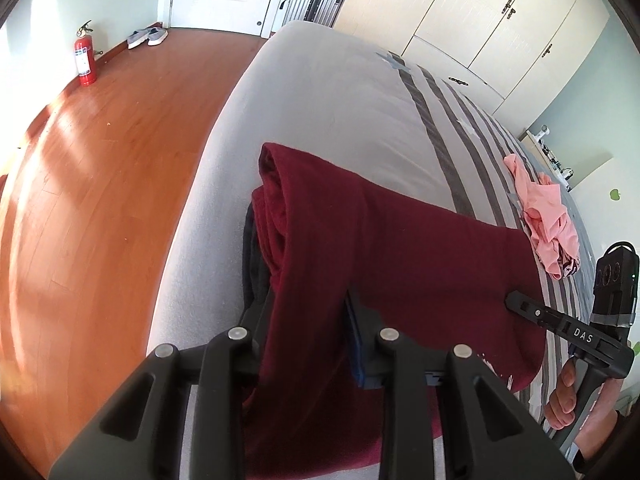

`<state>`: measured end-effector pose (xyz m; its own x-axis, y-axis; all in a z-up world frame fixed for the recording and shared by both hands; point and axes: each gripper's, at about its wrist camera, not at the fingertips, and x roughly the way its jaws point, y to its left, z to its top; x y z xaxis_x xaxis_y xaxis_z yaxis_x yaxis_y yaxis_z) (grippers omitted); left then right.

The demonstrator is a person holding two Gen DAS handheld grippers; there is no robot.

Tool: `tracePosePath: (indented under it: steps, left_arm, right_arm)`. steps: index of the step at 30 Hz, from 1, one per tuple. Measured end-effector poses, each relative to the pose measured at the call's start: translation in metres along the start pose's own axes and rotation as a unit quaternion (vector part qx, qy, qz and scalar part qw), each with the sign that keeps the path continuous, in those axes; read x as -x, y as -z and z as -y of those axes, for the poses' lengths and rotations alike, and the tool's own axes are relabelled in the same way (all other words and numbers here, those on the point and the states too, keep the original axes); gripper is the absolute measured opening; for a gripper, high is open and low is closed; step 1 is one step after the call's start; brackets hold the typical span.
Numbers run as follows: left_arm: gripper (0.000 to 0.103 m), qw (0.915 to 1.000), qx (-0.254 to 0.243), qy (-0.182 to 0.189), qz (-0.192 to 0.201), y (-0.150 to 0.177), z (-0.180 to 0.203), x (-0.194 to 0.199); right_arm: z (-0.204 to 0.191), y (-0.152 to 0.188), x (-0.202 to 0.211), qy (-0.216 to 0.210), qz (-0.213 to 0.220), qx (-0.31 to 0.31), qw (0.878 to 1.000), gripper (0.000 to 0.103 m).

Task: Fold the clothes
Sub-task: 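Carry the folded shirt and lay it onto the black garment with both grippers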

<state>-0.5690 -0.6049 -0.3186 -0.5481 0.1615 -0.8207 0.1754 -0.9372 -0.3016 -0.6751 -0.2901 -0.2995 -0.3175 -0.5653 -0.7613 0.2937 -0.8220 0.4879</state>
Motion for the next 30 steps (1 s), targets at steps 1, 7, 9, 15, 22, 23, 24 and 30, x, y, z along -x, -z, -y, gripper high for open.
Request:
tracePosePath:
  steps: [1, 7, 9, 15, 22, 23, 24, 30]
  left_arm:
    - [0.028, 1.0000, 0.000, 0.000, 0.000, 0.000, 0.000, 0.000]
    - [0.044, 0.9999, 0.004, -0.008, 0.010, 0.002, -0.011, 0.018]
    - [0.048, 0.9997, -0.001, -0.017, 0.014, 0.006, -0.014, 0.024]
    - [0.060, 0.9988, 0.040, -0.023, 0.015, 0.006, -0.022, 0.022]
    - [0.020, 0.9874, -0.001, -0.148, 0.056, -0.011, -0.012, 0.039]
    - [0.019, 0.9886, -0.015, -0.135, 0.064, -0.016, -0.002, 0.041]
    - [0.018, 0.9894, -0.029, -0.123, 0.073, -0.021, 0.007, 0.044]
    - [0.010, 0.9900, -0.098, -0.085, 0.056, -0.043, 0.075, -0.003]
  right_arm:
    - [0.003, 0.000, -0.001, -0.002, 0.000, 0.000, 1.000, 0.015]
    - [-0.004, 0.000, 0.012, 0.023, 0.009, 0.057, 0.998, 0.018]
    - [0.000, 0.002, 0.013, 0.031, 0.009, 0.069, 0.997, 0.019]
    - [0.016, -0.003, 0.019, 0.037, 0.022, 0.053, 0.998, 0.021]
    - [0.027, -0.023, 0.034, 0.129, 0.056, 0.045, 0.989, 0.015]
    - [0.026, -0.027, 0.037, 0.128, 0.063, 0.045, 0.989, 0.015]
    - [0.017, -0.031, 0.038, 0.118, 0.073, 0.058, 0.989, 0.015]
    - [-0.052, -0.047, -0.002, 0.053, 0.065, 0.101, 0.991, 0.015]
